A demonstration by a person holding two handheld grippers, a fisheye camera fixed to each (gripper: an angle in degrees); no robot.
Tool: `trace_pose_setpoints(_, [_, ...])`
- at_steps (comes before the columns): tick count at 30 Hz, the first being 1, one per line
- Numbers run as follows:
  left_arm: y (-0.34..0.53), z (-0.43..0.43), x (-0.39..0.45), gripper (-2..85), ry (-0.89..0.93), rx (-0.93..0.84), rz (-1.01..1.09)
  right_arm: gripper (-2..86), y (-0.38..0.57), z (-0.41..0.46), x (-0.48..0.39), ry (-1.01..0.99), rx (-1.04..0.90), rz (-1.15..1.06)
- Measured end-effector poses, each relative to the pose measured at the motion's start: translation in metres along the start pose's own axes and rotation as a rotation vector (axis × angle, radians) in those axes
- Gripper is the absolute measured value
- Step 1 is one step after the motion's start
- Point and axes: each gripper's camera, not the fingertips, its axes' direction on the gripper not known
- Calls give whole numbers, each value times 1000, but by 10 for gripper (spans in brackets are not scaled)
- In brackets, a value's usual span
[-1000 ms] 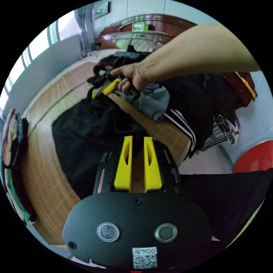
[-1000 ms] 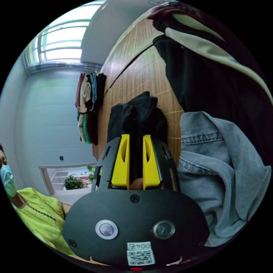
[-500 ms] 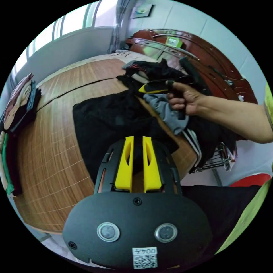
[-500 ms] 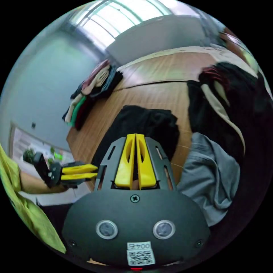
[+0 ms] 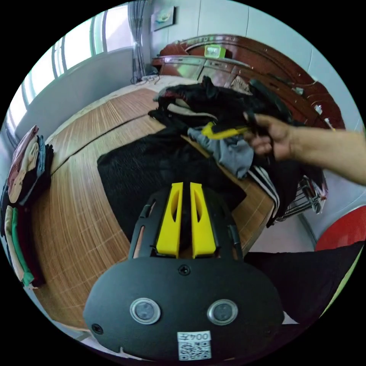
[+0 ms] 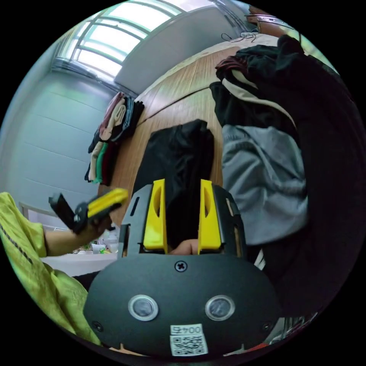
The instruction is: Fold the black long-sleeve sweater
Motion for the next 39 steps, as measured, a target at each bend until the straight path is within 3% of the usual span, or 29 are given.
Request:
trace_pose_setpoints(6, [-89,82,-55,22,84,20,161,162,76,33,-26,96,-103,29])
trace_pose_setpoints(10, [-154,156,-70,18,44,-6,230,67,77,48,-22,90,-98,104])
trace_pose_setpoints(14, [-191,214,-86,15,90,-98,177,40,82,69,-6,148,-94,162])
trace_pose_setpoints(20, [-237,236,-125,15,185,-197,-52,55,90,67,11,3,-41,252])
trace_pose_setpoints(25, [-255,142,-139,45,281,-43,-73,87,91,38,0,61,-9,264])
trace_pose_setpoints(29, [-202,55,-175,89,336,22,-188,127,76,29,-22,106,35,164])
trace_pose_setpoints(33, [-75,-29,-200,117,164,-155,-347,134,49,45,-30,123,-3,108])
trace_pose_setpoints(36, [1,-80,-164,123,-8,-327,-310,134,33,55,-34,147,-21,83])
trace_pose_setpoints(39, [24,-100,-99,127,-66,-419,-182,133,23,68,-46,200,-56,23])
